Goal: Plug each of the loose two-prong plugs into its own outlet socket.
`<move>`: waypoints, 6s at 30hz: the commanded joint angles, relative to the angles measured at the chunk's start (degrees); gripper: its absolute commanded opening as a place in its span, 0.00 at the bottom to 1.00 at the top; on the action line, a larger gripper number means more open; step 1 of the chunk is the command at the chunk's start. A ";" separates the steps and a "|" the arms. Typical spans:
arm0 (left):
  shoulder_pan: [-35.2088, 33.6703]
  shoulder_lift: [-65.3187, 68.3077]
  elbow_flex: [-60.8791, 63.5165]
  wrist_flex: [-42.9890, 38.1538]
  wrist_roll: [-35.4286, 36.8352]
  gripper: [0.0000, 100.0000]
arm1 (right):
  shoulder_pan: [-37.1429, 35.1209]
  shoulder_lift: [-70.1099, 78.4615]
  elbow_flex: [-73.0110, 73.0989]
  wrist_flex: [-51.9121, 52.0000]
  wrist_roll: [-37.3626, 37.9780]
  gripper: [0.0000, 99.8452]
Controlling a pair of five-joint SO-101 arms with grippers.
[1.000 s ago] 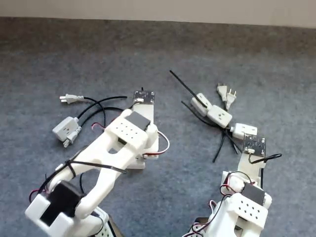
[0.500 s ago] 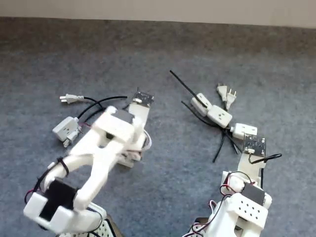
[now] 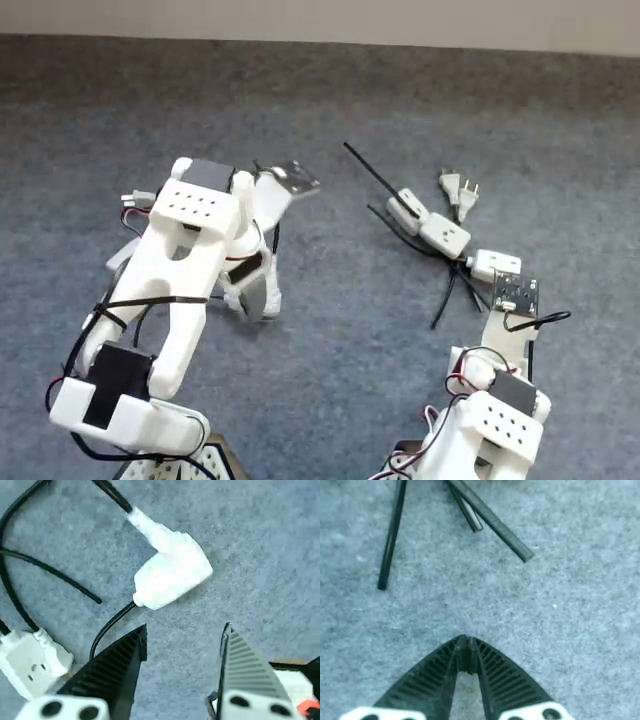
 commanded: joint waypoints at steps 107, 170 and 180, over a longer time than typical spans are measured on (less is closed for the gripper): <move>-30.64 69.85 -109.93 -70.51 -25.23 0.18 | -3.47 -0.66 2.15 -4.35 0.35 0.01; -33.98 15.25 -5.67 -15.30 -6.59 0.13 | -3.38 -0.66 2.33 -4.18 0.35 0.01; -33.01 14.81 -6.02 -15.03 -6.51 0.08 | -3.38 -0.66 2.33 -4.09 0.35 0.01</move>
